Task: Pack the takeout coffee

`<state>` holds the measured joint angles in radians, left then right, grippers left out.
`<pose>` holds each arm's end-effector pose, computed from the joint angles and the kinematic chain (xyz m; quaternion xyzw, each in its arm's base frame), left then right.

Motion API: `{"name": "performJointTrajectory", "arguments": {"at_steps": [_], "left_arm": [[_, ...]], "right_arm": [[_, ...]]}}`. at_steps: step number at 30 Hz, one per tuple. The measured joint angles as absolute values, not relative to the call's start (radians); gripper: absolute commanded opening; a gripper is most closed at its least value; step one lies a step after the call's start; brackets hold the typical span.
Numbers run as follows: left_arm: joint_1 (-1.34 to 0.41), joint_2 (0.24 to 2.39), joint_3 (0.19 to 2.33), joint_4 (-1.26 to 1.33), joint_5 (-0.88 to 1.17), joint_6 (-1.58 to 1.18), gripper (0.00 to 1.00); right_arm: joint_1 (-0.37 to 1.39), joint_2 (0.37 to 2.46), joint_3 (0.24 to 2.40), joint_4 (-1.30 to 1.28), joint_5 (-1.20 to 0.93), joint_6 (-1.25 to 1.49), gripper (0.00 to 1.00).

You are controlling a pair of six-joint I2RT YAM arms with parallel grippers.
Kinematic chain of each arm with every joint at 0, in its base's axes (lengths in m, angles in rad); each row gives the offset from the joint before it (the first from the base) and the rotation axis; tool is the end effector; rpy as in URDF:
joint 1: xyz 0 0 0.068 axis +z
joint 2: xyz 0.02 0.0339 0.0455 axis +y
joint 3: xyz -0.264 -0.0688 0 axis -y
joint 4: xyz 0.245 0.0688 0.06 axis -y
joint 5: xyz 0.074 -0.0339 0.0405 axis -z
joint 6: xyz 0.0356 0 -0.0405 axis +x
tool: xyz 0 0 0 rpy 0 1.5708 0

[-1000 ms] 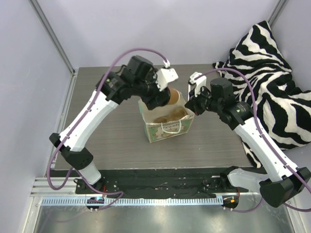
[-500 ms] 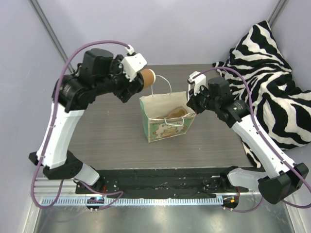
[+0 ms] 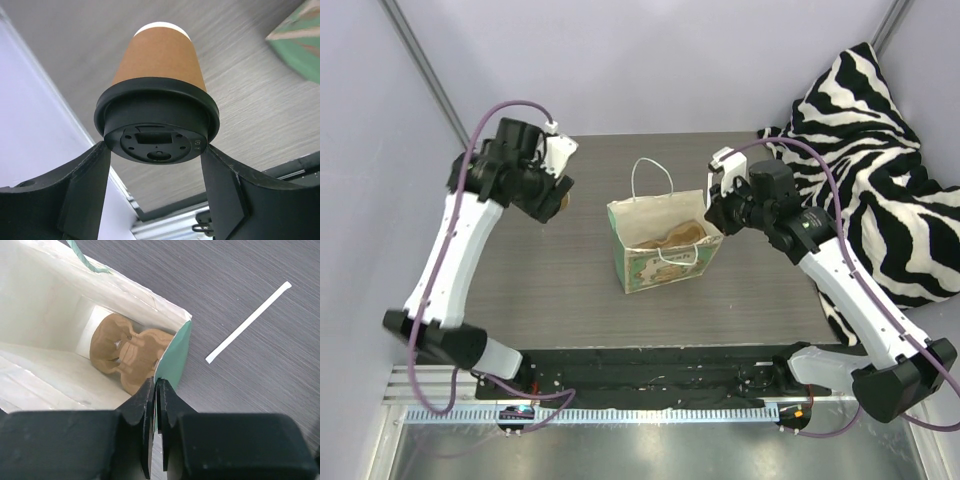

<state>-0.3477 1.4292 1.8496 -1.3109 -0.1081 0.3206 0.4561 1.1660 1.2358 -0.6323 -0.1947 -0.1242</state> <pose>0.2370 -0.0818 0.4446 0.2917 0.8952 0.0464 0.3338 0.2200 0.1156 0.3750 -0.2943 0.8216 0.1634 0.4601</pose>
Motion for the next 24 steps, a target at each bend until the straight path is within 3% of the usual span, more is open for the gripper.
{"name": "performJointTrajectory", "arguments": {"at_steps": [2,3,5,6,12,15,24], "left_arm": [[-0.314,1.503,1.794,-1.291,-0.101,0.308,0.0],[-0.3,1.536,1.765,-1.287,-0.096,0.297,0.0],[-0.273,1.597,1.716,-1.284,-0.072,0.282,0.0],[-0.262,1.627,1.701,-1.285,-0.06,0.27,0.0],[-0.198,1.77,1.694,-1.281,-0.014,0.226,0.0],[-0.171,1.823,1.695,-1.283,0.003,0.206,0.0],[-0.142,1.906,1.694,-1.297,0.031,0.181,0.0]], "right_arm": [[0.456,1.159,1.237,-0.645,-0.199,-0.122,0.22],[0.456,1.158,1.238,-0.655,-0.2,-0.121,0.31],[0.456,1.156,1.248,-0.676,-0.2,-0.12,0.39],[0.456,1.157,1.254,-0.685,-0.2,-0.121,0.5],[0.456,1.181,1.343,-0.726,-0.209,-0.177,0.81],[0.456,1.199,1.38,-0.728,-0.235,-0.242,0.89],[0.456,1.358,1.527,-0.709,-0.386,-0.447,0.93]]}}
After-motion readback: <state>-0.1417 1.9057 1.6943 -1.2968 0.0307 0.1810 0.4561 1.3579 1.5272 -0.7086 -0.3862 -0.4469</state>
